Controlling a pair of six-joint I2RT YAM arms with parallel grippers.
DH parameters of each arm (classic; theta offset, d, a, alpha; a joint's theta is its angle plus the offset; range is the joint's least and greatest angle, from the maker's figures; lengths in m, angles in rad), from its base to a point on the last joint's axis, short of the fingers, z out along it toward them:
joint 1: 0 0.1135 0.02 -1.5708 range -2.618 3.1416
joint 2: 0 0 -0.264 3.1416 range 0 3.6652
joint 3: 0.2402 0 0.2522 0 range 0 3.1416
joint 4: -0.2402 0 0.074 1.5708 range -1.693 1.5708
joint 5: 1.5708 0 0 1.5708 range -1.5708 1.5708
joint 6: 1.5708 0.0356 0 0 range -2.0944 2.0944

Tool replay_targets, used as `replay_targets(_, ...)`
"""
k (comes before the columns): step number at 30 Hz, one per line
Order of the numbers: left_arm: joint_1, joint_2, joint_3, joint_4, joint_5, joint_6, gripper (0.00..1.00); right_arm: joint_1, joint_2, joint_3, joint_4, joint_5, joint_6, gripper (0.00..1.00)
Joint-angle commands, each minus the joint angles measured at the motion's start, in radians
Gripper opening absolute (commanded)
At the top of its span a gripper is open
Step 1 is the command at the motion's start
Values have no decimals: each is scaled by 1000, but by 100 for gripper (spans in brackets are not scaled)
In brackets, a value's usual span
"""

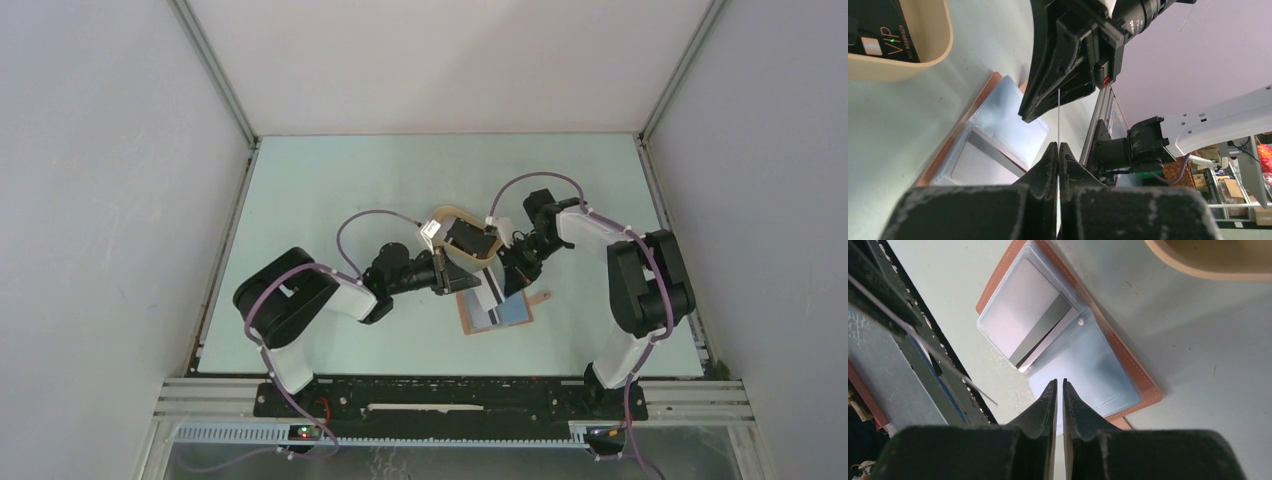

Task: Put the credit cards into the card holder
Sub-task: Insert the credit card into the card holder.

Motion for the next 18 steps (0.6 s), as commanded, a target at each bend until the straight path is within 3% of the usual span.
replay_targets(1, -18, 32, 60, -16, -27, -1, 0, 11, 40, 45, -29, 74, 38, 15)
replay_targets(18, -65, 2, 143, -429, -192, 116, 0, -5, 115, 58, -47, 145, 58, 14)
